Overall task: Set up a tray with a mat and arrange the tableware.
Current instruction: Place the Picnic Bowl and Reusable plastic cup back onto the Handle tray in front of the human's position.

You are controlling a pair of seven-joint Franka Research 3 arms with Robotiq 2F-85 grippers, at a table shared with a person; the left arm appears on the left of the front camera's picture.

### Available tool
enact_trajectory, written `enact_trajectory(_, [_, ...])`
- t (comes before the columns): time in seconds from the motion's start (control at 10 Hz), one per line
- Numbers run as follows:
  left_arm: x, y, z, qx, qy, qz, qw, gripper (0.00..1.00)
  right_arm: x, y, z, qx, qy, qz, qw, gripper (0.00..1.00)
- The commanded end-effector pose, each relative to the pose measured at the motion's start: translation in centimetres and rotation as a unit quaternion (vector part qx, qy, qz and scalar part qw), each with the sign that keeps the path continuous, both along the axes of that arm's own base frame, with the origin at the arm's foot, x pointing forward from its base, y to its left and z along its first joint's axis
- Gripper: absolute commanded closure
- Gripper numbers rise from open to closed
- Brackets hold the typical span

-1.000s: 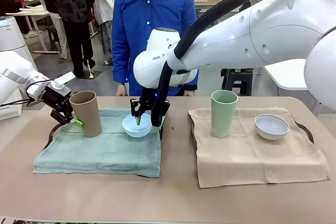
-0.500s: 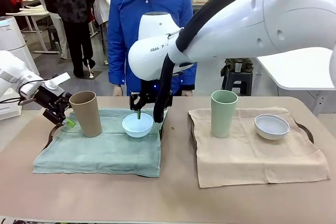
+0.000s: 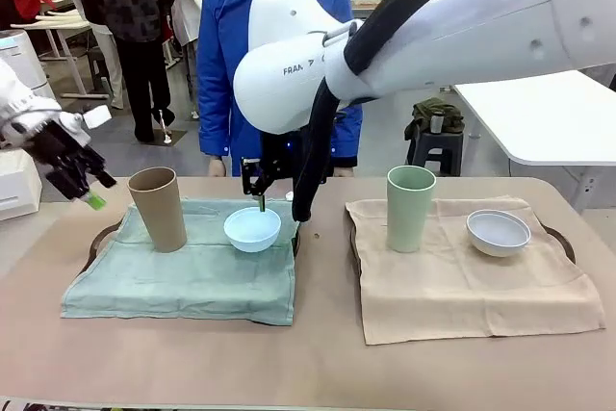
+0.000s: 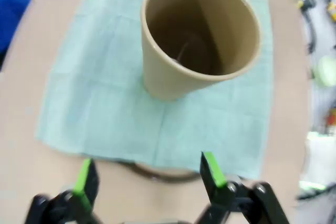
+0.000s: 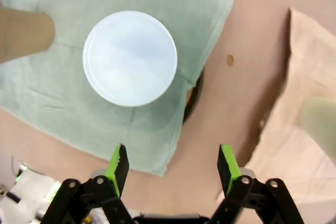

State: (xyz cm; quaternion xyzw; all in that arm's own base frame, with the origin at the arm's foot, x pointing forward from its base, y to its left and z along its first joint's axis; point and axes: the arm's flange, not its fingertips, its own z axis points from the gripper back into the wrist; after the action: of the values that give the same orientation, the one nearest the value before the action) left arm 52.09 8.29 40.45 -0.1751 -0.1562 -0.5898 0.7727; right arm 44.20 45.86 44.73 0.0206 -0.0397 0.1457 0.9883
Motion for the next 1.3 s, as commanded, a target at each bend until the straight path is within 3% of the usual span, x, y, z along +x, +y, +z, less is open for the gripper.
enact_trajectory(0.0, [-2.6, -2.3, 3.9, 0.051, 0.09, 0.055, 0.993, 0.0, -2.7, -1.9, 1.7, -0.033, -0.023, -0.023, 0.999, 0.12])
enact_trajectory(0.2, [-4.4, -4.2, 7.9, 0.081, 0.113, 0.122, 0.983, 0.0, -4.6, -3.4, 4.4, -0.04, -0.046, -0.029, 0.998, 0.12])
enact_trajectory(0.4, [-5.6, -7.2, 11.3, 0.122, 0.072, 0.237, 0.961, 0.0, -6.2, -4.6, 6.9, -0.036, -0.065, -0.038, 0.997, 0.12])
enact_trajectory(0.6, [-6.9, -10.3, 13.6, 0.155, 0.012, 0.341, 0.927, 0.0, -8.0, -5.7, 9.2, -0.019, -0.084, -0.037, 0.996, 0.12])
enact_trajectory(0.8, [-8.3, -12.3, 15.6, 0.208, -0.01, 0.4, 0.893, 0.0, -8.9, -6.1, 10.4, 0.0, -0.098, -0.046, 0.994, 0.12])
enact_trajectory(0.9, [-9.2, -13.0, 16.3, 0.228, -0.007, 0.406, 0.885, 0.0, -8.9, -6.2, 10.4, 0.005, -0.094, -0.053, 0.994, 0.12])
enact_trajectory(1.0, [-9.8, -13.4, 16.7, 0.228, 0.041, 0.377, 0.897, 0.0, -8.3, -6.4, 9.8, 0.001, -0.082, -0.06, 0.995, 0.12])
enact_trajectory(1.1, [-8.0, -12.3, 16.7, 0.187, -0.026, 0.391, 0.901, 0.0, -8.4, -5.5, 11.7, -0.01, -0.093, -0.033, 0.995, 0.12])
enact_trajectory(1.2, [-8.0, -12.3, 16.7, 0.187, -0.026, 0.391, 0.901, 0.0, -8.4, -5.5, 11.7, -0.01, -0.093, -0.033, 0.995, 0.12])
